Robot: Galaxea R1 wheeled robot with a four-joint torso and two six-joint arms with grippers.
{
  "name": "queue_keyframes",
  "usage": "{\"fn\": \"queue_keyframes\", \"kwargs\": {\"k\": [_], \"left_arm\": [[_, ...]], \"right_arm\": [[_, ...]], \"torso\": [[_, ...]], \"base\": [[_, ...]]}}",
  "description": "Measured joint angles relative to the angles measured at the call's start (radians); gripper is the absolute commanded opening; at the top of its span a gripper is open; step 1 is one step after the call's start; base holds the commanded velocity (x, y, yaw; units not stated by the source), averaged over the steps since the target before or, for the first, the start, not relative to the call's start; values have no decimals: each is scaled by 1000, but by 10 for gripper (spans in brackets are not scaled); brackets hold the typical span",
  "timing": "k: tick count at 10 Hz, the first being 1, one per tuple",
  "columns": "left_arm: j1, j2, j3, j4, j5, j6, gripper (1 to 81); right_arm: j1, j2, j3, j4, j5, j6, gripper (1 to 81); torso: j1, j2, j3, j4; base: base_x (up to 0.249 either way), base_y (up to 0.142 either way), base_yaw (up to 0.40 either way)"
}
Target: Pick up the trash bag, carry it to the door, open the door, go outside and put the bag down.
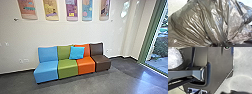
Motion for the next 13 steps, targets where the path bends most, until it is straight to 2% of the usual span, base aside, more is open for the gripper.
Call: {"fn": "queue_keyframes", "kwargs": {"k": [13], "left_arm": [[0, 0, 0, 0, 0, 0, 10]], "right_arm": [[3, 16, -7, 0, 6, 0, 811]], "torso": [[0, 0, 0, 0]], "base": [[0, 0, -211]]}}
